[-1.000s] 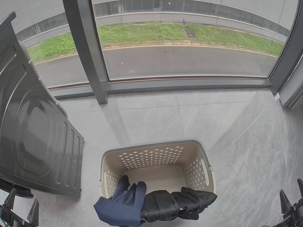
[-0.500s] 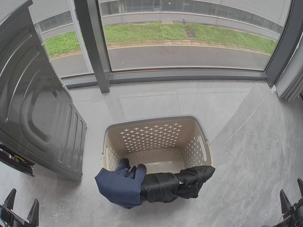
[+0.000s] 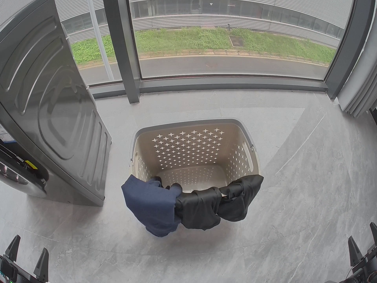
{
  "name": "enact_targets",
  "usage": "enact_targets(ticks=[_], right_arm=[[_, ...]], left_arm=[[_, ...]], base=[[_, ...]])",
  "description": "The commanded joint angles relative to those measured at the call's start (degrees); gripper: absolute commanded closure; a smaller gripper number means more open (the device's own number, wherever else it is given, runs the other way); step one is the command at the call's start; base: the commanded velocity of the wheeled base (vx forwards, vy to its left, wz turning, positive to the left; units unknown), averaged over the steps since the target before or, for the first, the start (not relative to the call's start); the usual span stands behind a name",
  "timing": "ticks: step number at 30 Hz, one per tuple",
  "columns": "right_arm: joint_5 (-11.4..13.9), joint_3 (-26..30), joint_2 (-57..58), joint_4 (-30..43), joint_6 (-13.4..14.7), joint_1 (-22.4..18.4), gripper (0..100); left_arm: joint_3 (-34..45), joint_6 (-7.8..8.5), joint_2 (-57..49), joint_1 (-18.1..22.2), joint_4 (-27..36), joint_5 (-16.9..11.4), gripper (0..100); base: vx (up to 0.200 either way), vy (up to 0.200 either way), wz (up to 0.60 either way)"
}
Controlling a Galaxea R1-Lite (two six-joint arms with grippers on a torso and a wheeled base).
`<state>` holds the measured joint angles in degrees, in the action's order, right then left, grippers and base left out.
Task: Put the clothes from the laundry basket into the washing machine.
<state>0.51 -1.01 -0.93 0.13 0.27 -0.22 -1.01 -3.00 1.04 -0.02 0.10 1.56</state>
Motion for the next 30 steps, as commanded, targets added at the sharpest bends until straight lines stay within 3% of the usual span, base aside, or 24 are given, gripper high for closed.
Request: enact_targets(ticks=[1, 4, 16, 30], right_arm=[[0.1, 0.9, 0.8, 0.0, 0.0, 0.0, 0], [0.0, 0.9, 0.8, 0.0, 0.0, 0.0, 0], [0.0, 0.9, 0.8, 0.0, 0.0, 0.0, 0], [0.1, 0.9, 0.8, 0.0, 0.0, 0.0, 0]], left_arm=[[0.9, 0.01, -0.6, 0.0, 0.0, 0.1, 0], [0.9, 0.01, -0.6, 0.0, 0.0, 0.0, 0], [0.9, -0.08, -0.6, 0.0, 0.0, 0.1, 0], [0.9, -0.08, -0.6, 0.0, 0.0, 0.1, 0]], base=[[-0.200, 0.000, 0.00], [-0.200, 0.000, 0.00], [0.000, 0.000, 0.00], [0.000, 0.200, 0.00]])
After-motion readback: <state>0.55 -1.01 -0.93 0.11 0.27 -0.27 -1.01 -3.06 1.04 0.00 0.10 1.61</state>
